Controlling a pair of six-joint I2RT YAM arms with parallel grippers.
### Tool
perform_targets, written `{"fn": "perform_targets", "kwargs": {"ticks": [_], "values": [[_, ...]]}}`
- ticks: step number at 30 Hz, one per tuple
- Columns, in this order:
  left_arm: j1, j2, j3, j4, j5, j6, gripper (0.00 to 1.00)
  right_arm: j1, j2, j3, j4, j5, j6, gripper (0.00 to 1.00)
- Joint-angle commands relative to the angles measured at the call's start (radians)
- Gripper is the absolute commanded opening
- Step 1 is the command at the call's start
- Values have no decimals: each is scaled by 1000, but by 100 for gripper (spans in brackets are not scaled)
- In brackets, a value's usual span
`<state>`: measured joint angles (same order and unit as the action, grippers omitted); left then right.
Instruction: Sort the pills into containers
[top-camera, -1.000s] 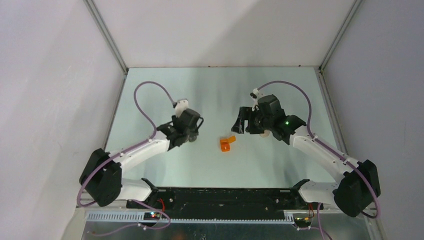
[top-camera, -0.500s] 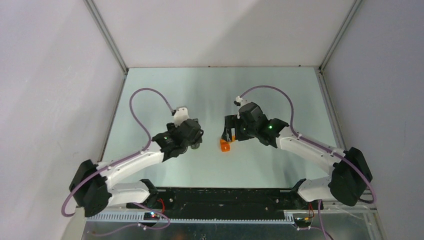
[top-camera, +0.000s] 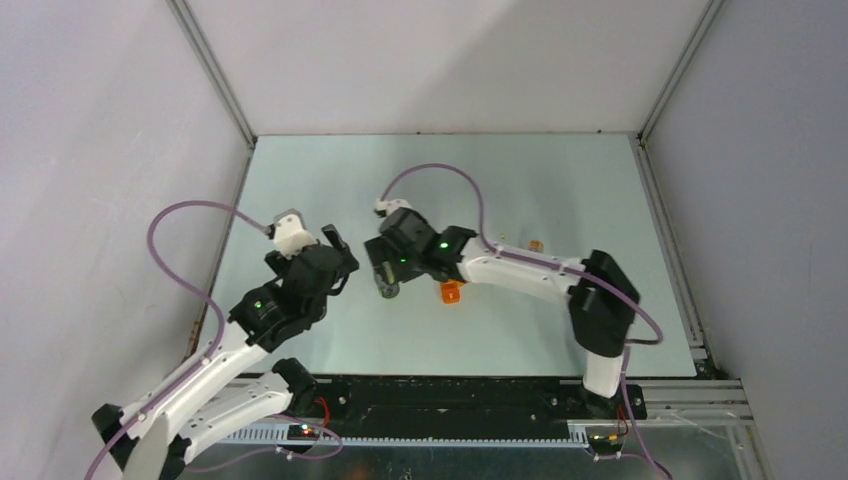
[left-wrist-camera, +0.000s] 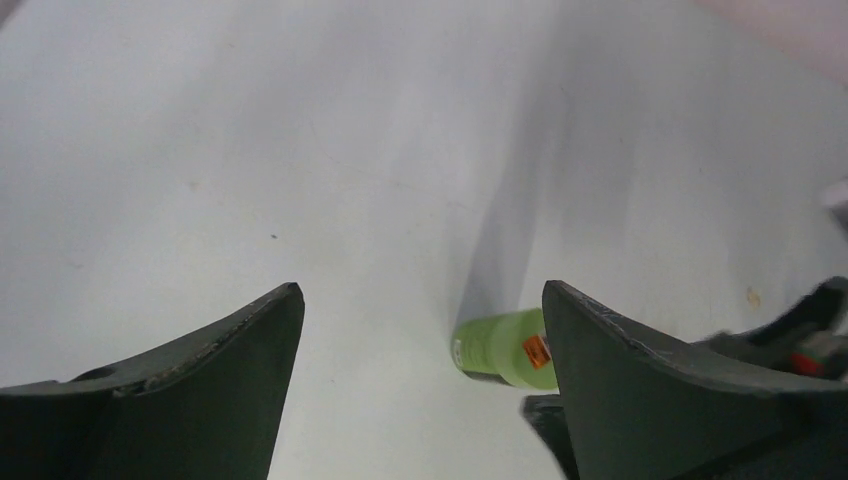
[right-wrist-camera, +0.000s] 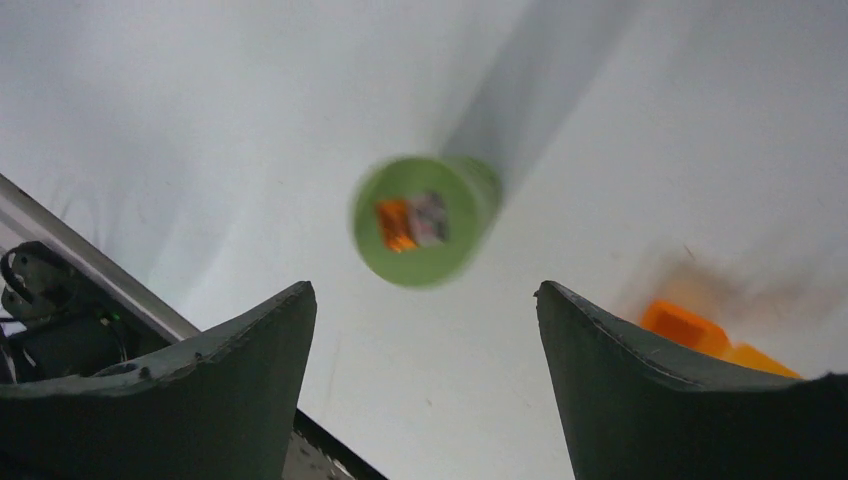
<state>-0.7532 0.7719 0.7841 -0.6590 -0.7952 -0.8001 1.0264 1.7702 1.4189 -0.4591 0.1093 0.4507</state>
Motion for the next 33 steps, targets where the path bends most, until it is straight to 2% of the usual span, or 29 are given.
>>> {"fn": "perform_targets", "kwargs": {"ticks": [1,6,11,13,15,18,20,22,25,28,30,33], "values": [[23,-88,23,-65,-147,-74,94,61,163,240,-150,138,-11,84],[28,-156,13,-96,-210,-103,96,64,259,326,-187,192,53,76],[32,-196,-8,-110,-222,-109,97,64,305,364,-203,212,67,60],[32,-199,-17,-110,-217,-109,97,65,309,367,-207,233,67,57],[32,-200,-25,-106,-209,-109,97,65,309,367,-205,251,62,59],[34,-201,-39,-88,-197,-109,98,66,306,365,-186,257,33,74],[34,-203,-50,-73,-190,-108,98,67,307,365,-168,255,18,77],[35,-203,-57,-63,-186,-108,98,67,306,363,-155,244,10,75],[36,-203,-64,-59,-186,-108,98,68,298,358,-140,242,8,65],[36,-207,-83,-57,-172,-106,98,70,264,316,-107,280,12,43],[36,-213,-107,-49,-153,-103,98,71,201,271,-66,300,8,34],[36,-230,-155,15,-86,-65,98,66,139,237,-52,310,-22,28]]}}
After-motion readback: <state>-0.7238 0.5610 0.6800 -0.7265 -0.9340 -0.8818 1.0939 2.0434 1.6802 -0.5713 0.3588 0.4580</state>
